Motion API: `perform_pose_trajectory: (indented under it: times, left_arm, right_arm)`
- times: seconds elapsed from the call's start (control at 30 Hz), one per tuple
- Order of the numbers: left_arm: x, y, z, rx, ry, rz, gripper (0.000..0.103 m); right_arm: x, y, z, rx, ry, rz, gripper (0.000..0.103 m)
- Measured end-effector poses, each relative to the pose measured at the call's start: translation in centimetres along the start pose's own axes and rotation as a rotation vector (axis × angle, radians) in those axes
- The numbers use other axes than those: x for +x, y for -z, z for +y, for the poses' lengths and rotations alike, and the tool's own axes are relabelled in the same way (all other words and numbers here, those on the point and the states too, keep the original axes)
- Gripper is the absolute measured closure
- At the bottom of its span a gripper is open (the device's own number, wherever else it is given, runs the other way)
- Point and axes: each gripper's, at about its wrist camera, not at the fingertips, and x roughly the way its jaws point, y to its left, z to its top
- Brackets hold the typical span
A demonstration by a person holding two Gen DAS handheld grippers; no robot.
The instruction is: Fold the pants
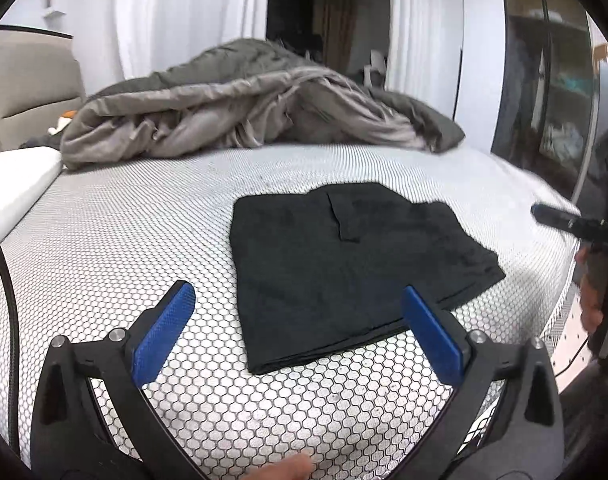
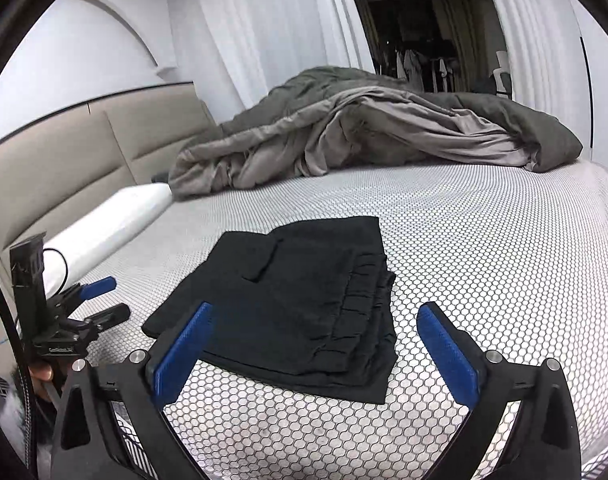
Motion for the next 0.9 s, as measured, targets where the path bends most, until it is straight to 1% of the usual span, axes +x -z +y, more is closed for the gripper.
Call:
perform_pose_trajectory:
  times: [0.1, 0.17, 0.27, 0.37, 0.5, 0.6, 0.73, 0.9]
  left_arm:
    - [0.4, -0.3, 1.2, -0.049, -0.006, -0.018, 0.001]
    - [1.1, -0.3, 1.9, -0.089, -0.016, -0.004, 0.001]
    - [2.2, -0.5, 2.4, -0.117, -0.029, 0.007, 0.001]
    - [3.0, -0.8, 2.5, -0.118, -0.043, 0.006, 0.001]
    - [3.8, -0.9, 2.7, -0.131, -0.037, 0.013, 0.001]
    - [4.0, -0.9, 2.7, -0.12, -0.036, 0.013, 0.001]
    - [4.1, -0.9, 2.6, -0.104, -0.036, 0.01, 0.001]
    - [4.6, -0.9, 2.6, -0.099, -0.03, 0.015, 0.001]
  right_arm:
    - [0.4, 0.1, 0.3, -0.013, 0.004, 0.002, 0.0]
    - [0.9, 0.3, 0.6, -0.02, 0.033, -0.011, 0.0]
    - [1.6, 0.6, 1.0, -0.024, 0.061, -0.009, 0.0]
    - [2.5, 1.0, 1.4, -0.038, 0.069, 0.003, 0.0]
    - [3.0, 1.2, 2.2, -0.063, 0.069, 0.007, 0.0]
    - [2.9, 1.2, 2.6, -0.074, 0.065, -0.004, 0.0]
    - [2.4, 1.1, 2.4, -0.074, 0.059, -0.017, 0.0]
    - [1.9, 1.0, 1.5, -0.042, 0.061, -0.031, 0.0]
